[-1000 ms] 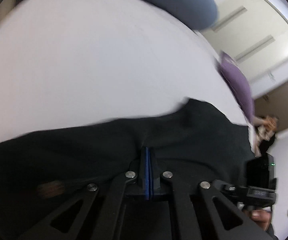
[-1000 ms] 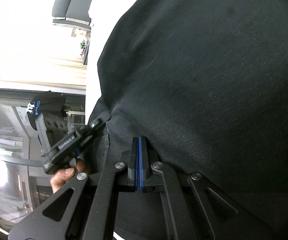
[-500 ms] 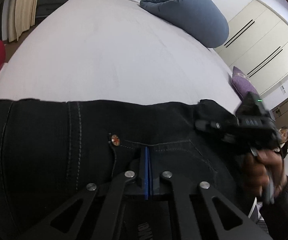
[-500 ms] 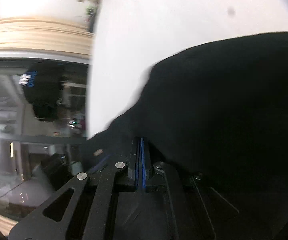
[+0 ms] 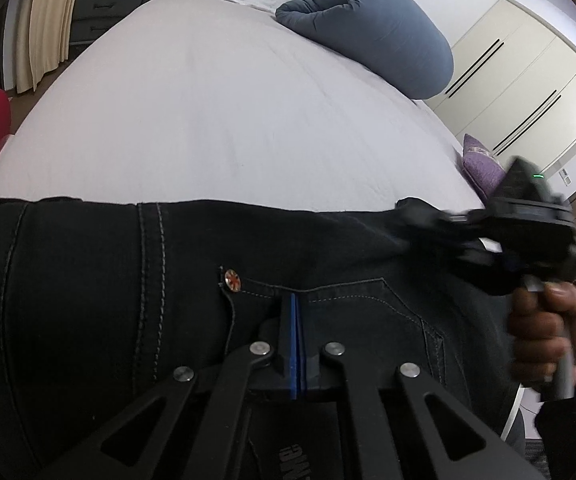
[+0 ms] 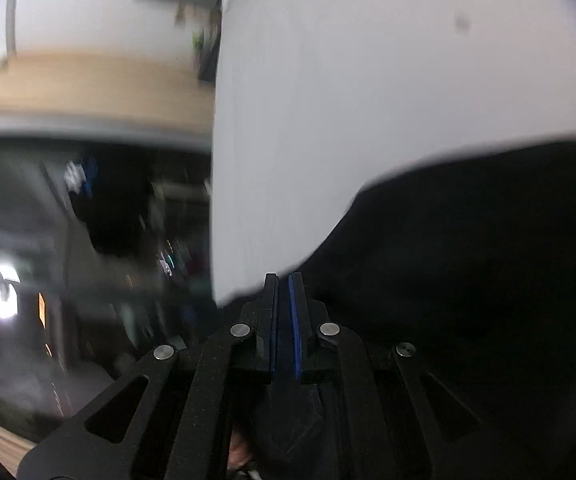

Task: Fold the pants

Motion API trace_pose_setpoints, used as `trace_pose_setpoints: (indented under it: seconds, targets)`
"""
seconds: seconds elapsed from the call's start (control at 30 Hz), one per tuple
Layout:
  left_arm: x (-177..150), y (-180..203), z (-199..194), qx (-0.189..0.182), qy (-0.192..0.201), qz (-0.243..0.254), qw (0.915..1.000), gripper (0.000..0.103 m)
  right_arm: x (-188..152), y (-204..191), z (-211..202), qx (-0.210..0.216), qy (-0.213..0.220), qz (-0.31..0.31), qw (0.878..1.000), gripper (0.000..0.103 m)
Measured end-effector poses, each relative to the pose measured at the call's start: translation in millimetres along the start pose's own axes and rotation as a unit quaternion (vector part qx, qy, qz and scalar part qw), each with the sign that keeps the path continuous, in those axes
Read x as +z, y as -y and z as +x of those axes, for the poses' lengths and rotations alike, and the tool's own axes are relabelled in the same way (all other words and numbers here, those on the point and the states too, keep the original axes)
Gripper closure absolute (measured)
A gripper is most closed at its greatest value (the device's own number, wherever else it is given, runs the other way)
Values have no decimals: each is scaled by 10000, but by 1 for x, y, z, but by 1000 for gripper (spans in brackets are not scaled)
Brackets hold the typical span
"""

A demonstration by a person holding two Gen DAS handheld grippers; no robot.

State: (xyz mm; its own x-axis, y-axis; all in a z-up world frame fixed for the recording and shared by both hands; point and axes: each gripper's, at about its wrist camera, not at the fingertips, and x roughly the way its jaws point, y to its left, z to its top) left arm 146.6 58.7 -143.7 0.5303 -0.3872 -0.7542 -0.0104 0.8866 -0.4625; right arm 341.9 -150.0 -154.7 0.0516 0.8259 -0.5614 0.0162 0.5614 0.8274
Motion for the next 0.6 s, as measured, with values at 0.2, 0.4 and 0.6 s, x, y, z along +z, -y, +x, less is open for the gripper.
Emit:
trace_pose_setpoints:
  seconds: [0.2,0.4,0.6]
  targets:
    - [-2,2,2,-17,35,-13,10000,98,20,51,-60,-252,1528,791,9848,103]
    - [-3,4,5,-34,78,-20,10000,98,-2,60,-115,358,1986,1171,9724,95]
    - [-7,0,-3,39,55,17,10000,98,-54,72,-66,650,536,749,9936,103]
